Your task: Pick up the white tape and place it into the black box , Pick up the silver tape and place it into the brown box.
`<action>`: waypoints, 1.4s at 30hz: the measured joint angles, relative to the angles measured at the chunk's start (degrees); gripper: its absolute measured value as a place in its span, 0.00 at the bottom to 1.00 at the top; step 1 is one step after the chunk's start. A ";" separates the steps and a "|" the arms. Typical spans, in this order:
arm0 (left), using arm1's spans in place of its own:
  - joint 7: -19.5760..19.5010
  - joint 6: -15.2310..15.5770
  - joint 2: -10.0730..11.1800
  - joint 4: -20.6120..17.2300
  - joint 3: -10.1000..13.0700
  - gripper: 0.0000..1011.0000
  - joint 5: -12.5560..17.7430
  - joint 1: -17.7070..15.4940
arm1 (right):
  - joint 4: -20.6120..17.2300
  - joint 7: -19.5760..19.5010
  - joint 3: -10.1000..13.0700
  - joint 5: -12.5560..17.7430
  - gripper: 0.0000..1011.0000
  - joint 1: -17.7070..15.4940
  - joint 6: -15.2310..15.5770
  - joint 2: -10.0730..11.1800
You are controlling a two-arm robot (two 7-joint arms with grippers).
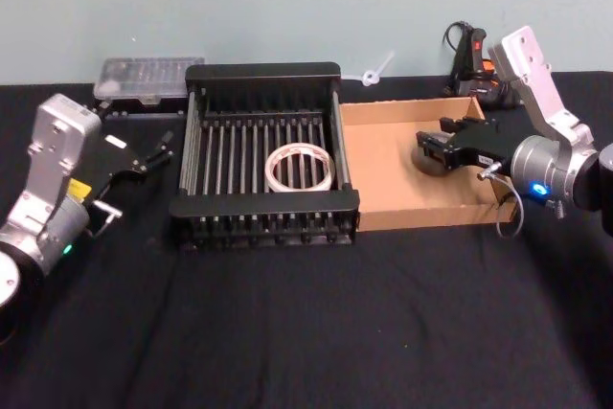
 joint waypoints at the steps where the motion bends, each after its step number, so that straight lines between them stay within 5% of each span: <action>1: 0.00 0.00 0.00 0.00 0.00 0.99 0.00 0.00 | 0.00 0.00 0.00 0.01 0.51 0.00 0.00 0.00; 18: 0.00 0.00 0.00 0.00 0.00 0.99 0.00 0.00 | -0.02 0.00 0.00 0.03 0.99 0.00 0.01 0.00; 28: 0.00 0.00 0.00 0.00 0.00 0.99 0.00 0.00 | -0.03 -0.01 0.03 0.00 0.99 -0.02 0.01 0.00; 36: 0.00 0.00 0.00 0.00 0.00 0.99 0.00 0.00 | -4.62 -7.63 3.74 -1.76 0.99 -3.89 -2.77 -1.44; 42: 0.00 0.00 0.00 0.00 0.00 0.99 0.00 0.00 | -8.06 -14.29 6.57 -3.96 0.99 -7.85 -7.63 -2.80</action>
